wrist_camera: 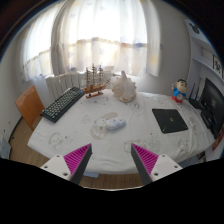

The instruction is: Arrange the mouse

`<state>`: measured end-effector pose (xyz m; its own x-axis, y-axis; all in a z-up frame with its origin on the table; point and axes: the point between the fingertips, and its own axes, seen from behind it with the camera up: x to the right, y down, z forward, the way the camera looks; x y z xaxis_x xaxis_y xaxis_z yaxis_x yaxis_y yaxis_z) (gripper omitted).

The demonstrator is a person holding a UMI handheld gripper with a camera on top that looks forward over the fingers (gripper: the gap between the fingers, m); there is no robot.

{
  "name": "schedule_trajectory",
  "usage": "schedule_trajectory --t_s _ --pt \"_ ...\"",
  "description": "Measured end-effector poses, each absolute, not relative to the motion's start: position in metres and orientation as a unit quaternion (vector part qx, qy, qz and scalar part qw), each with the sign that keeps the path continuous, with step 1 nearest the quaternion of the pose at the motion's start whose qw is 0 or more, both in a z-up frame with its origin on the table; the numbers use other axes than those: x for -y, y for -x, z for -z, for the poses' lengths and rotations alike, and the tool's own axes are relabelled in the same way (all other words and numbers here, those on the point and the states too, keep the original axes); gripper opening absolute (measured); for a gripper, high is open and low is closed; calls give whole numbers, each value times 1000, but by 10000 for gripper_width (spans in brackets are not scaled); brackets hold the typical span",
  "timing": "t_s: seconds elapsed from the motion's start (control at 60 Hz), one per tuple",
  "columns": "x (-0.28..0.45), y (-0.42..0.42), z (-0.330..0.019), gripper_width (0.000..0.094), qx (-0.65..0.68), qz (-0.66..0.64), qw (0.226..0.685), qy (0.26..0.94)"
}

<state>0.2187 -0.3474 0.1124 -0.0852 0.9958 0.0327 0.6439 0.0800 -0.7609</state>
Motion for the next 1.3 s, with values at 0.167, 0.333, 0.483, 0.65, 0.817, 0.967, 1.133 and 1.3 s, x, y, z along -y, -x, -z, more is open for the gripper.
schedule_trajectory --t_s 0.167,0.333,0.483,0.65,0.817,0.967,1.133,1.3 --pt "363 -192 -94 853 663 -306 301 614" --pt "367 -145 -73 855 639 -330 310 621" --pt "366 -106 -42 854 642 -326 312 620" --pt "367 -71 -9 856 646 -320 291 629" --pt "365 -39 9 863 651 -319 277 630" --pt "368 -9 9 858 657 -327 269 623" --pt "380 15 13 852 677 -334 253 605" --pt "378 28 16 689 691 -328 259 590"
